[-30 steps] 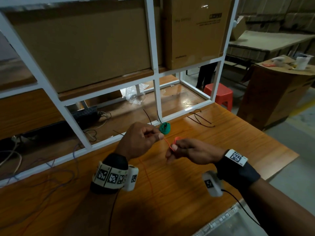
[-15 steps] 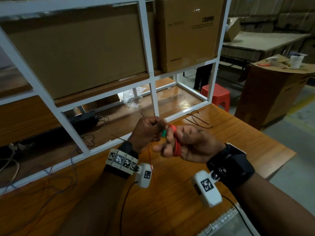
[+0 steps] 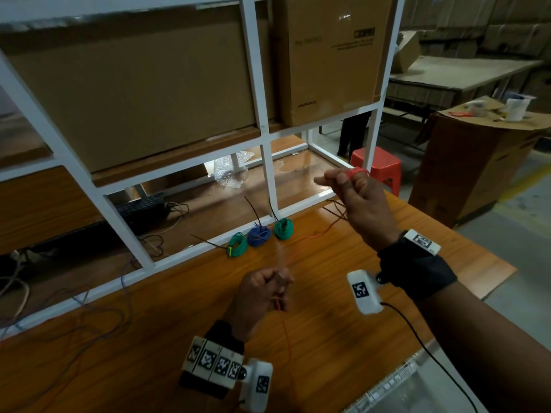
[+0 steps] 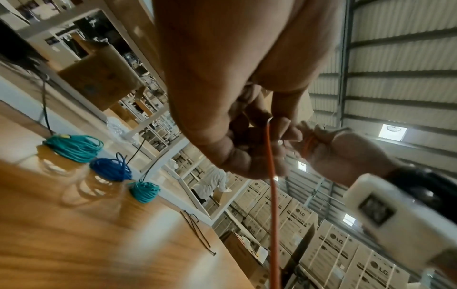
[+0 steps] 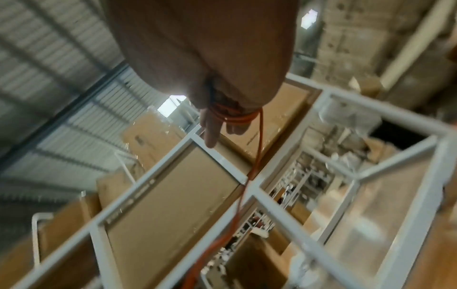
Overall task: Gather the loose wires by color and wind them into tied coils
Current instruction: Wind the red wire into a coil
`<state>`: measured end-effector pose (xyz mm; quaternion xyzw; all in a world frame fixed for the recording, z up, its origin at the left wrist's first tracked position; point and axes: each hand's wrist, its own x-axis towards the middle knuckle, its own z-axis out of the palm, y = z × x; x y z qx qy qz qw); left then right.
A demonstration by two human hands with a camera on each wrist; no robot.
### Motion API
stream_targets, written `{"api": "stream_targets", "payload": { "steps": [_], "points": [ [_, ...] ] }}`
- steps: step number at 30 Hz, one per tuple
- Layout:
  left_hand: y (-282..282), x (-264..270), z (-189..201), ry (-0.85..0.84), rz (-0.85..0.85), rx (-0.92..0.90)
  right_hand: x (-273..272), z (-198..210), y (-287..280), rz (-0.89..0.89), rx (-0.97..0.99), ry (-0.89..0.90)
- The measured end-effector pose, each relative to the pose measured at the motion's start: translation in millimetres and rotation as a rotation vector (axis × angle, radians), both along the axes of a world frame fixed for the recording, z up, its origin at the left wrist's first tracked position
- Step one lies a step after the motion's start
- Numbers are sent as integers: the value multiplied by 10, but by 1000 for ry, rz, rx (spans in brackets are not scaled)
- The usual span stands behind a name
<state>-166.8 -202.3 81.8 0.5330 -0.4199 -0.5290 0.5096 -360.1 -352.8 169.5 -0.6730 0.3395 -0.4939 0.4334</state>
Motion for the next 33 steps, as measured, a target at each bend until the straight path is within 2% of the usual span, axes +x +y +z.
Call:
{"api": "stream_targets", "payload": {
  "steps": [1, 3, 5, 7, 9, 11, 13, 15, 18, 21, 25, 27, 29, 31, 33],
  "points": [
    [23, 28, 30, -28, 9, 0, -32, -48, -39, -51, -79, 211],
    [35, 83, 131, -220, 40, -26, -75, -152, -54, -14, -186, 598],
    [6, 151, 296, -482, 118, -93, -86, -246, 14, 108, -194, 820],
    [-43, 239, 489, -685, 145, -185, -92, -305, 108, 247, -124, 854],
    [-101, 294, 693, -829, 136, -241, -99, -338, 184, 384, -5, 801],
    [-182, 326, 896, -912, 116, -336, -87, -362, 263, 549, 177, 711],
    [-305, 354, 1056, -947, 97, -437, -55, -395, 345, 756, 357, 548],
    [-457, 381, 1157, -929, 83, -487, -20, -414, 440, 958, 495, 357],
    [-681, 356, 1171, -790, 37, -488, 25, -349, 535, 1189, 592, 112],
    [-781, 255, 1063, -554, 22, -433, 68, -221, 577, 1308, 641, -190],
    [-778, 69, 732, -183, -12, -273, 118, 14, 569, 1351, 748, -630],
    [-715, -70, 564, -35, -26, -205, 129, 134, 514, 1270, 661, -722],
    [-610, -195, 410, -15, -66, -161, 93, 242, 443, 1096, 543, -735],
    [-463, -269, 231, -1, -130, -97, 20, 320, 363, 795, 479, -720],
    [-311, -292, 72, 13, -140, -61, -40, 304, 274, 502, 385, -598]
  ]
}}
